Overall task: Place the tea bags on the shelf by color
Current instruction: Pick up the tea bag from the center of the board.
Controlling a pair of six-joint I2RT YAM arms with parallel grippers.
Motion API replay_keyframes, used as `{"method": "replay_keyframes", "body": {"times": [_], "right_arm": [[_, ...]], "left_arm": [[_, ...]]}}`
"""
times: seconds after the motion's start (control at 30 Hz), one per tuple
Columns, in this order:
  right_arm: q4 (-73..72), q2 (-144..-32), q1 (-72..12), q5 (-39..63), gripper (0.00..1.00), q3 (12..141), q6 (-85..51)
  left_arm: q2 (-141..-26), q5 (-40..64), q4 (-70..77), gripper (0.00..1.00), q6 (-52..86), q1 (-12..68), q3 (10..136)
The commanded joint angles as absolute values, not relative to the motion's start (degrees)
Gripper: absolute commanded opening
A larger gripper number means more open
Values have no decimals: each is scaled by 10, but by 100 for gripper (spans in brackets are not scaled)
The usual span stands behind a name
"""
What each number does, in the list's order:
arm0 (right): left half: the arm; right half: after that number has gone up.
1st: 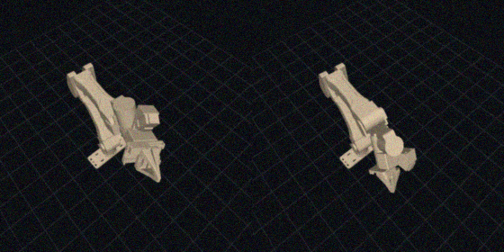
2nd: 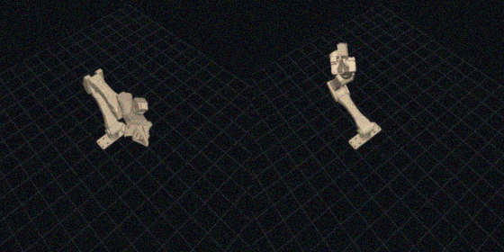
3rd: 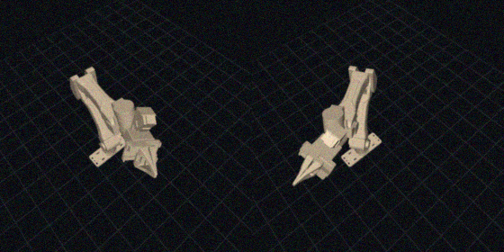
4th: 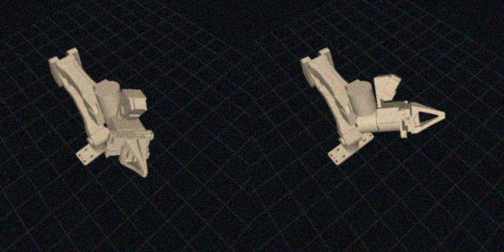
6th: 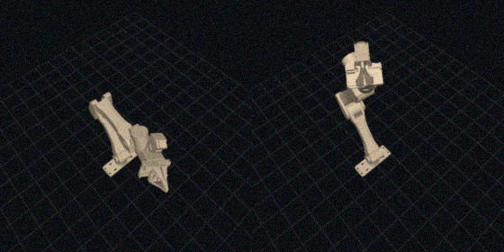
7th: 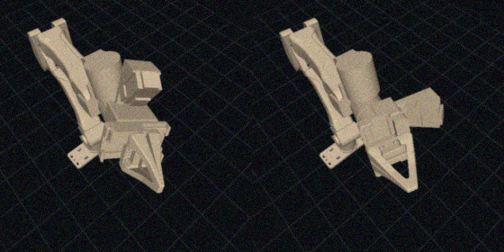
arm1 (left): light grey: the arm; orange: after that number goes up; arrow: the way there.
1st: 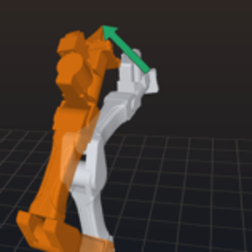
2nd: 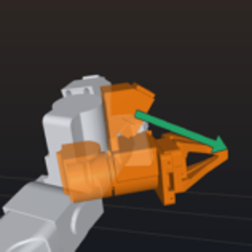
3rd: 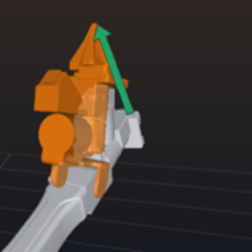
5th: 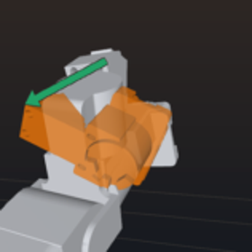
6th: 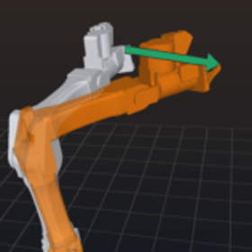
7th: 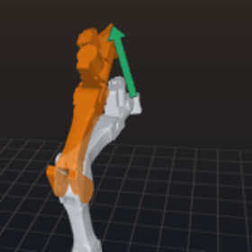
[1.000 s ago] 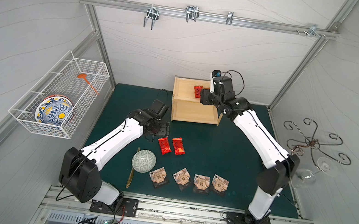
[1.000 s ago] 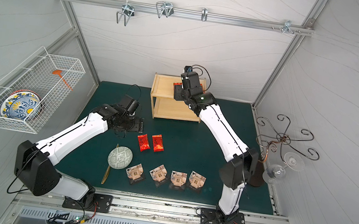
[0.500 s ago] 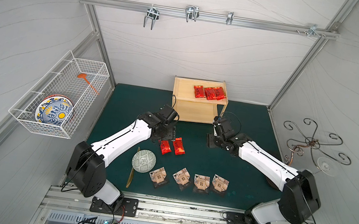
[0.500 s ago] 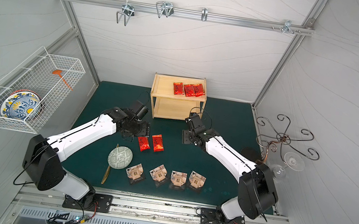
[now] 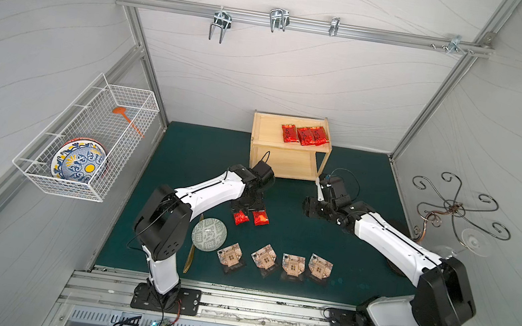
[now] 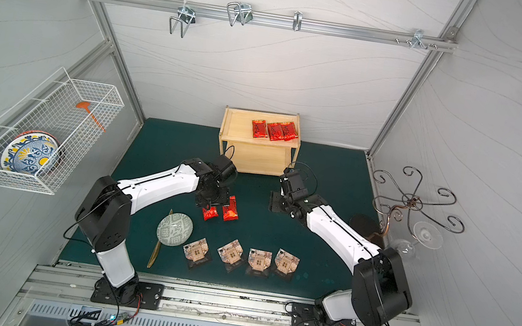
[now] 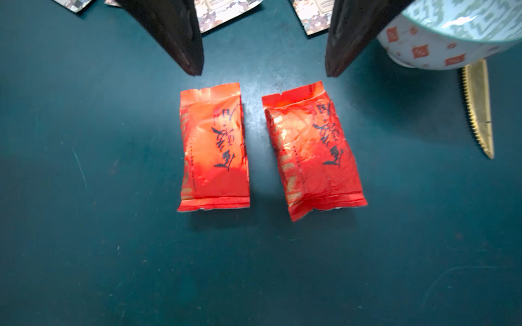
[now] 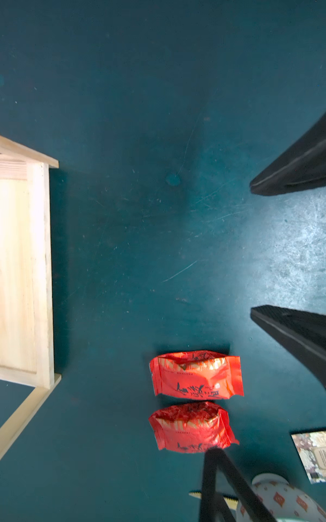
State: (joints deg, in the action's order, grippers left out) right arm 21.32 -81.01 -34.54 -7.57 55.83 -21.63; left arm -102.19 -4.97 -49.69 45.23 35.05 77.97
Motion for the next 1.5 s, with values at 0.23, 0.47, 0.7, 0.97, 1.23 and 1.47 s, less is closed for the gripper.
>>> {"method": "replay_keyframes", "body": {"times": [0.23,0.47,0.7,0.97,1.23,1.47], "right_arm": [[206,-802,-337,-50,67,557,-228],[206,-803,-331,-46,68,556,-228],[210,-803,-330,-45,68,559,-228],[211,-807,-329,-41,67,561,-227],[210,-816,-329,-40,67,562,-227],[210,-826,-329,-41,67,565,-226]], "left_arm": [[-1104,-55,-542,74,463,379,887],[-1126,-36,-534,74,465,381,885],[-1152,-19,-516,75,462,381,885],[-1179,-13,-506,74,456,380,899],[-1199,-6,-499,70,455,371,907],[-1211,-7,-501,67,452,364,910]]}}
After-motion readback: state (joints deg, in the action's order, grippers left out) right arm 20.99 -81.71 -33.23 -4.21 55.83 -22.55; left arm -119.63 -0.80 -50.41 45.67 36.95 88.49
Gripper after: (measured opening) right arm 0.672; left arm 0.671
